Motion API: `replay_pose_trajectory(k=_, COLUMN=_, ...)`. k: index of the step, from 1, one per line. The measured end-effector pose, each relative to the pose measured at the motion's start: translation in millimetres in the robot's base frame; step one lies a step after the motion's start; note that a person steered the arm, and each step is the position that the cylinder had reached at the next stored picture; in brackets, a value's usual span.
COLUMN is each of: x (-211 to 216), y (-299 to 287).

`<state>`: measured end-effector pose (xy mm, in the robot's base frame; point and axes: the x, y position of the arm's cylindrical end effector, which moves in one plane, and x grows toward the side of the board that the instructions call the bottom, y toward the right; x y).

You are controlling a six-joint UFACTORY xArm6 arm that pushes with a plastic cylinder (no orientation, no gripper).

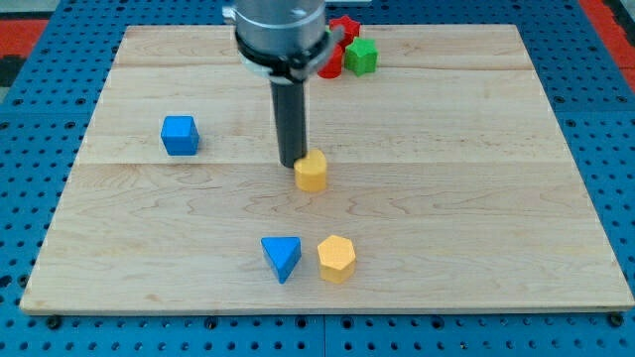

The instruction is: Slide the yellow heart towards bottom center

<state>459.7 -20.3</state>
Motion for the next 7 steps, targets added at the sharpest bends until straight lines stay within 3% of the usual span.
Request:
replay_pose_trajectory(k=1, x=48.9, y=22.3)
replay_pose_trajectory(k=2, x=57.2, y=48.1)
replay_pose_trajectory(k=3, x=41.6, y=50.0)
replay_pose_trajectory(k=5, x=62.9, y=111.2)
replay_pose_trajectory(k=7, x=51.5, y=163.7)
